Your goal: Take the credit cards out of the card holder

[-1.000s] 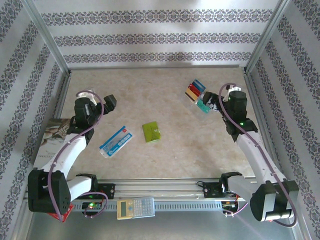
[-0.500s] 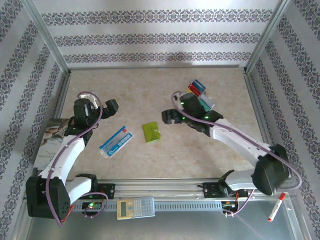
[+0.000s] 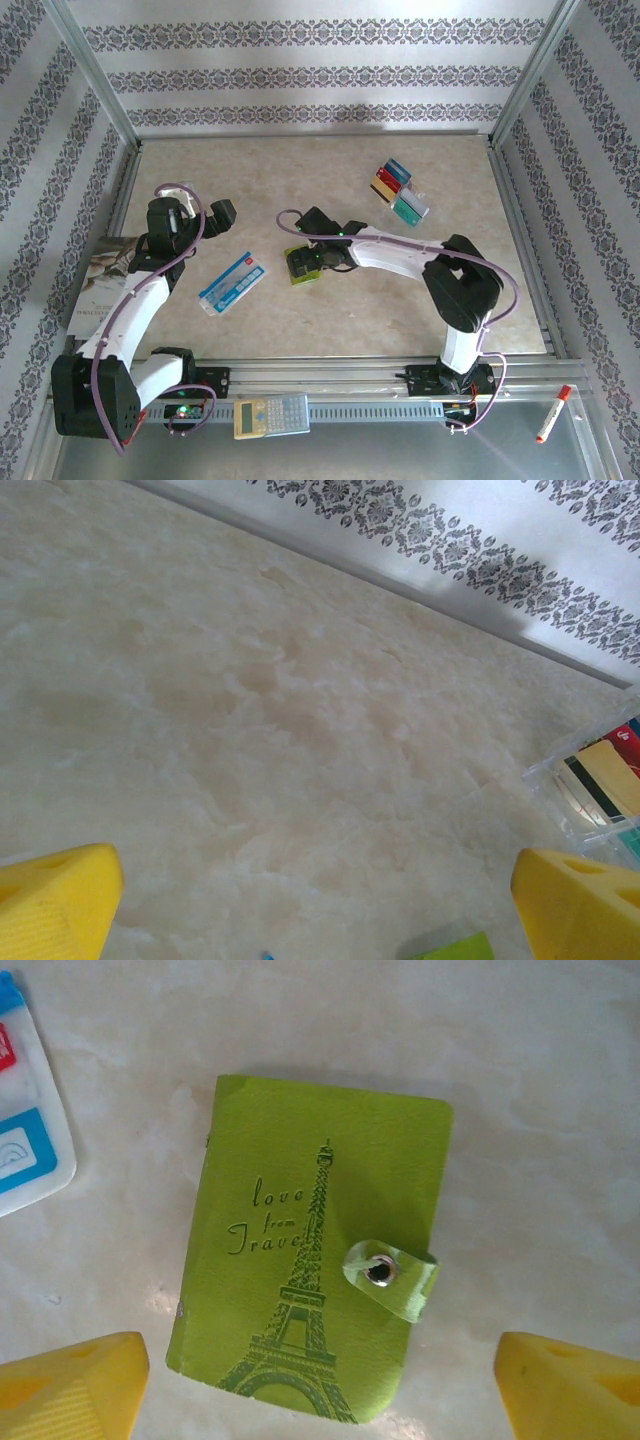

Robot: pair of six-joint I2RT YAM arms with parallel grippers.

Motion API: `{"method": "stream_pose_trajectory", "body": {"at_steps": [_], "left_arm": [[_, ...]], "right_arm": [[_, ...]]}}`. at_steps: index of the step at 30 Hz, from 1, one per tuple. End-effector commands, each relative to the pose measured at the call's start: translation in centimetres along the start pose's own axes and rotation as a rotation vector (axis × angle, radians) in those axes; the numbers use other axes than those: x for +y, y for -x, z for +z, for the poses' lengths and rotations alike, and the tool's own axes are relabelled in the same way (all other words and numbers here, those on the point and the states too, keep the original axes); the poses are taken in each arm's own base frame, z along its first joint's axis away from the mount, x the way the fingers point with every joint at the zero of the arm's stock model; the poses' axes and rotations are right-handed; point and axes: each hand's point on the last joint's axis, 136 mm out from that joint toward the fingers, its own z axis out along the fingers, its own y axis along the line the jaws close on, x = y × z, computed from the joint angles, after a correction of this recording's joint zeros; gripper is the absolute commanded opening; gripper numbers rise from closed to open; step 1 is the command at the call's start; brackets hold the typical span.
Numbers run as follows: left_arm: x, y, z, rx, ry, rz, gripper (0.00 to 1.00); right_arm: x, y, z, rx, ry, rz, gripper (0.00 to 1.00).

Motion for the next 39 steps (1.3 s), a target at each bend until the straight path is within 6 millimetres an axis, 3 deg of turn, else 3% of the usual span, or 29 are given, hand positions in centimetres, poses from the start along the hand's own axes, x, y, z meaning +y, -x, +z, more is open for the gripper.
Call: {"method": "stream_pose_trajectory", "body": {"at_steps": [1, 8, 13, 20, 26, 31, 35, 39], "left_arm": [[0.3, -0.1, 0.3, 0.02, 0.009, 0.008, 1.0], [-0.4, -1.2, 1.4, 0.101, -0.042, -0.064, 1.0], [1.4, -4.1, 1.6, 0.228, 0.075, -0.212, 1.0], [-0.6, -8.9, 0.9, 0.409, 0.014, -0.312, 0.99], [-4.1, -13.9, 0.5, 0.594, -0.074, -0.337, 0.95], [-7.5, -17.6, 1.2, 0.706, -0.104, -0.312, 0.87], [-9.3, -20.4, 1.6, 0.75, -0.104, -0.349, 0.74], [-9.9, -22.4, 2.3, 0.749, -0.091, -0.386, 0.59]], "right_arm": [[-0.4, 0.1, 0.6, 0.022, -0.061, 0.052, 0.84], [-0.9, 0.5, 2.8, 0.032, -0.117, 0.121, 0.68], [-1.3, 0.0, 3.6, 0.051, -0.14, 0.185, 0.63], [-3.1, -3.1, 3.6, 0.107, -0.194, 0.278, 0.61], [-3.8, -5.4, 2.5, 0.112, -0.159, 0.396, 0.6], [-2.2, -3.2, 0.0, 0.048, -0.025, 0.409, 0.62], [-2.5, -1.7, -2.1, -0.014, 0.026, 0.39, 0.63], [-2.4, -1.7, -2.0, 0.019, 0.059, 0.302, 0.56]]}}
